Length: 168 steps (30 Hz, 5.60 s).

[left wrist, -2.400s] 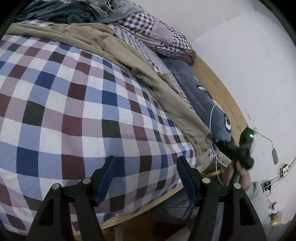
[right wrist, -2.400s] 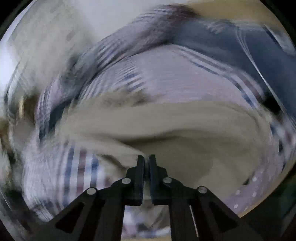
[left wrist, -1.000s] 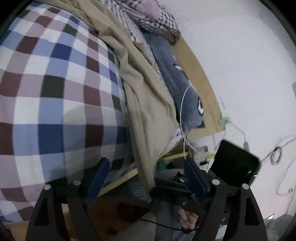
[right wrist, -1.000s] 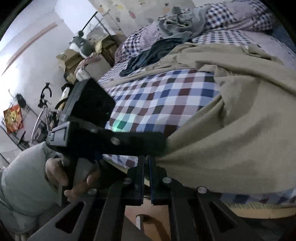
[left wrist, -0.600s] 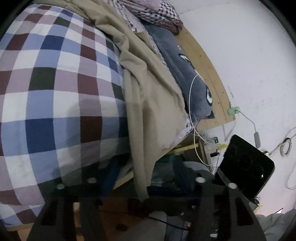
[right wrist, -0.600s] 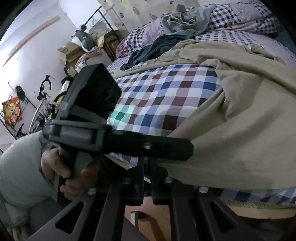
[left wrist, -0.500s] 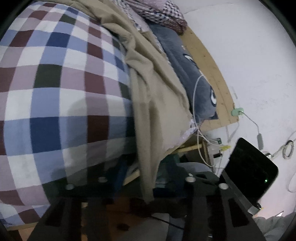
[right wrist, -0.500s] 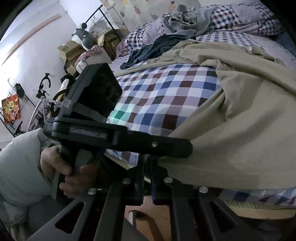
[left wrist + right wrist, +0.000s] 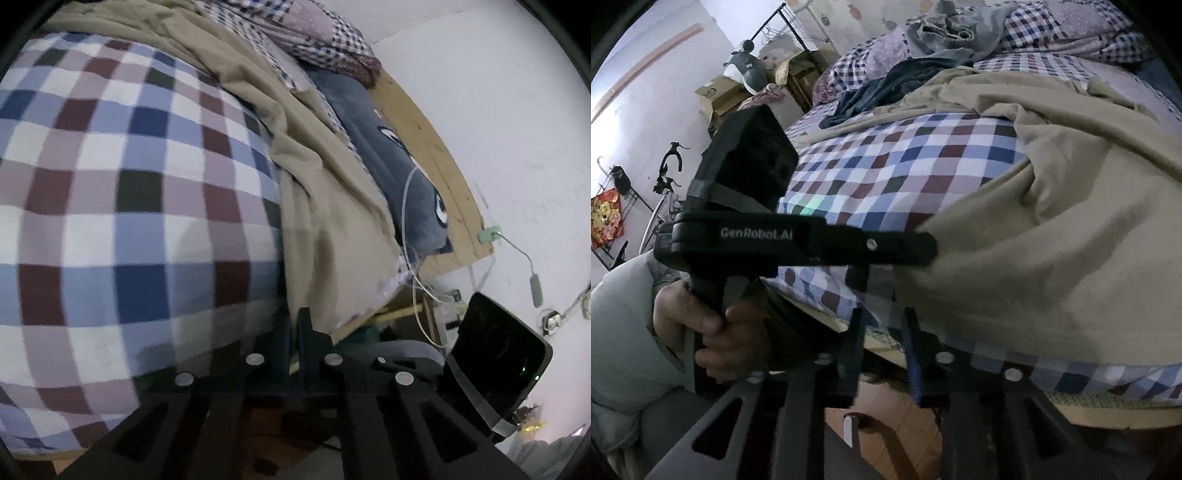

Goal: Fold clothes

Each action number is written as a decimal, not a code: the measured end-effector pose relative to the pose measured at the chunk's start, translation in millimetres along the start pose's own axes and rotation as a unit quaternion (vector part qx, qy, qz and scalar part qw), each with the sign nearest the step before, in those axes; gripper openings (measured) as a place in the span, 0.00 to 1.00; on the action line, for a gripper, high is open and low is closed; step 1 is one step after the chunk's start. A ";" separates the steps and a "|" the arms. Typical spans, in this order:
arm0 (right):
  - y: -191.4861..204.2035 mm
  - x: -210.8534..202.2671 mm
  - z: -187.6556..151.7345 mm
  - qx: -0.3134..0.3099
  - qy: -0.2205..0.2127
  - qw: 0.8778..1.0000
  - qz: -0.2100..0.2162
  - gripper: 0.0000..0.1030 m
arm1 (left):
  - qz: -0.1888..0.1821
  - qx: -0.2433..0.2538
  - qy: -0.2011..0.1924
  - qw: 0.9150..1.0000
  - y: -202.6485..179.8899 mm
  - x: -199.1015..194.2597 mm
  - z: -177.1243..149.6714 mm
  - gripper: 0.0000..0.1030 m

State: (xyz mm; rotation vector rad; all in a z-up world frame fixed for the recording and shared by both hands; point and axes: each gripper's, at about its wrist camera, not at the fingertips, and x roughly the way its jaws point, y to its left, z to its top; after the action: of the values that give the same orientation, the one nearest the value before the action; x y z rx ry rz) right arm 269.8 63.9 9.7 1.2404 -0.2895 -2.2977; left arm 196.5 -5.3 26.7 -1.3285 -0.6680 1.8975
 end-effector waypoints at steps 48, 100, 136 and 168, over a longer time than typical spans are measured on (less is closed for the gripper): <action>-10.1 1.4 -0.7 0.015 -0.005 1.000 -0.016 0.39 | 0.037 0.043 -0.069 0.996 2.0 -23.0 21.1 0.01; -92.1 -25.2 1.2 0.089 0.075 0.983 -0.145 0.20 | 0.234 -0.164 -0.237 0.928 205.3 -304.3 -18.2 0.01; -155.0 -120.7 90.7 0.131 -0.064 0.948 -0.282 0.42 | 0.297 -0.066 -0.194 0.933 124.1 -318.0 -10.1 0.68; -260.2 86.6 357.5 -0.068 0.080 0.974 -0.200 0.55 | 0.357 0.296 0.062 0.884 71.4 71.4 378.7 0.18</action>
State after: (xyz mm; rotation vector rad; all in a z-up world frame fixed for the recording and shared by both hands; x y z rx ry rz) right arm -151.7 220.2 40.4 1.5115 0.1917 -2.4738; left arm -194.0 2.8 59.7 -1.3457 0.5391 2.2708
